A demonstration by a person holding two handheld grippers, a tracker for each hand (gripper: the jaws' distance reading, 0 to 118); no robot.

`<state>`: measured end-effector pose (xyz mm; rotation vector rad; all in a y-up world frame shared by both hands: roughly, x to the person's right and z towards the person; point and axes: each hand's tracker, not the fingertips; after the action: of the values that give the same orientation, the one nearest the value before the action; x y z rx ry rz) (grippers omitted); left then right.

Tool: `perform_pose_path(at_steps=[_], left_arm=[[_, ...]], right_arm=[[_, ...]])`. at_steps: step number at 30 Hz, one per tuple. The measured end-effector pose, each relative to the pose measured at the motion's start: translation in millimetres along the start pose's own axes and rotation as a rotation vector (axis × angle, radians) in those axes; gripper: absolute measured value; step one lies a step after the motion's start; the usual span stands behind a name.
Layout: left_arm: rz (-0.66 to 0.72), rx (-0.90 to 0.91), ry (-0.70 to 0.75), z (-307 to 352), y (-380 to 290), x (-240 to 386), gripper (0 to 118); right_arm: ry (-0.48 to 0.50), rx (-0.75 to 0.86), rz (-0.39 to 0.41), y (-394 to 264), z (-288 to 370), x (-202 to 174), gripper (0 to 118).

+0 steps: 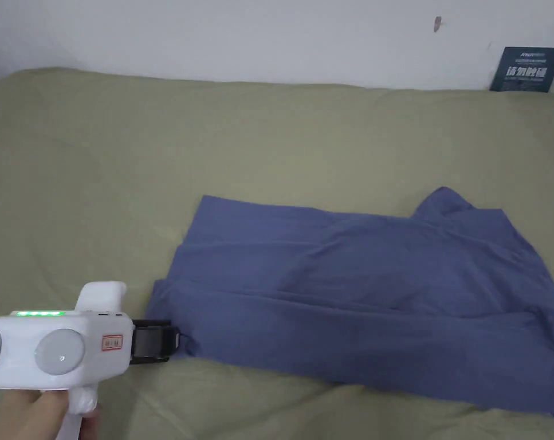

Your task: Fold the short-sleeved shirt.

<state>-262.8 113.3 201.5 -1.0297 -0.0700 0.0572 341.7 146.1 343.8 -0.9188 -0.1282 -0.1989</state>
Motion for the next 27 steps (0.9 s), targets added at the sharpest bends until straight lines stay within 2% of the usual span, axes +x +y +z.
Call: perform_pose_path(at_steps=[4, 5, 6, 8, 9, 11, 12, 13, 14, 15, 16, 17, 19, 20, 21, 22, 23, 27], left_arm=[[0.009, -0.051, -0.005, -27.4, 7.4, 1.3, 107], [0.001, -0.1, -0.011, -33.5, 7.8, 3.1, 97], [-0.014, -0.117, 0.024, -34.0, 9.1, 5.1, 75], [-0.074, -0.053, 0.063, -28.2, 9.1, 9.5, 38], [-0.073, -0.041, 0.015, -25.7, 10.4, 8.8, 13], [-0.035, -0.045, -0.088, -23.8, 12.2, 9.2, 9], [-0.044, -0.049, -0.05, -24.9, 12.9, 11.3, 9], [-0.062, -0.055, -0.027, -28.0, 13.6, 14.2, 9], [-0.064, -0.055, -0.035, -25.4, 12.7, 15.5, 9], [-0.061, -0.054, -0.034, -24.4, 13.1, 15.4, 9], [-0.062, -0.056, -0.034, -24.3, 14.0, 15.4, 9], [-0.059, -0.056, -0.037, -23.6, 15.4, 15.2, 9], [-0.054, -0.056, -0.04, -19.0, 14.8, 15.7, 9], [-0.058, -0.058, -0.04, -19.2, 16.1, 16.7, 9], [-0.059, -0.057, -0.038, -19.6, 17.4, 17.7, 9], [-0.058, -0.06, -0.037, -17.2, 16.6, 17.5, 9], [-0.059, -0.059, -0.036, -15.3, 16.7, 18.5, 9], [-0.077, -0.035, -0.016, -2.5, 17.4, 19.3, 9]], right_arm=[[0.002, -0.013, 0.018, -0.6, -3.9, -1.1, 0], [-0.004, -0.015, 0.021, -0.7, -5.4, -1.2, 0], [-0.005, -0.019, 0.021, -0.5, -6.2, -0.7, 0], [-0.001, -0.02, 0.019, -0.4, -10.1, 3.6, 0], [-0.001, -0.018, 0.02, 0.1, -12.4, 5.8, 0], [0.0, -0.015, 0.024, 2.5, -15.5, 8.5, 0], [0.007, -0.015, 0.02, 2.5, -17.8, 6.7, 1], [0.012, -0.014, 0.016, 4.0, -19.2, 7.3, 20], [0.017, -0.019, 0.012, 6.4, -22.5, 8.3, 55], [0.028, -0.036, 0.008, 8.0, -28.0, 8.4, 98], [0.023, -0.034, 0.013, 8.9, -29.8, 5.2, 115], [0.031, -0.019, 0.04, 7.4, -32.9, 2.3, 109], [0.006, -0.065, 0.047, 11.8, -46.5, -0.4, 103], [0.005, -0.061, 0.055, 12.5, -45.0, 0.7, 94], [-0.007, -0.065, 0.075, 12.4, -46.7, 0.5, 70], [-0.01, -0.08, 0.087, 12.8, -48.7, 0.7, 24], [0.007, -0.085, 0.085, 11.2, -49.5, 1.2, 4], [-0.015, -0.051, 0.106, 6.3, -30.5, 0.6, 3]])
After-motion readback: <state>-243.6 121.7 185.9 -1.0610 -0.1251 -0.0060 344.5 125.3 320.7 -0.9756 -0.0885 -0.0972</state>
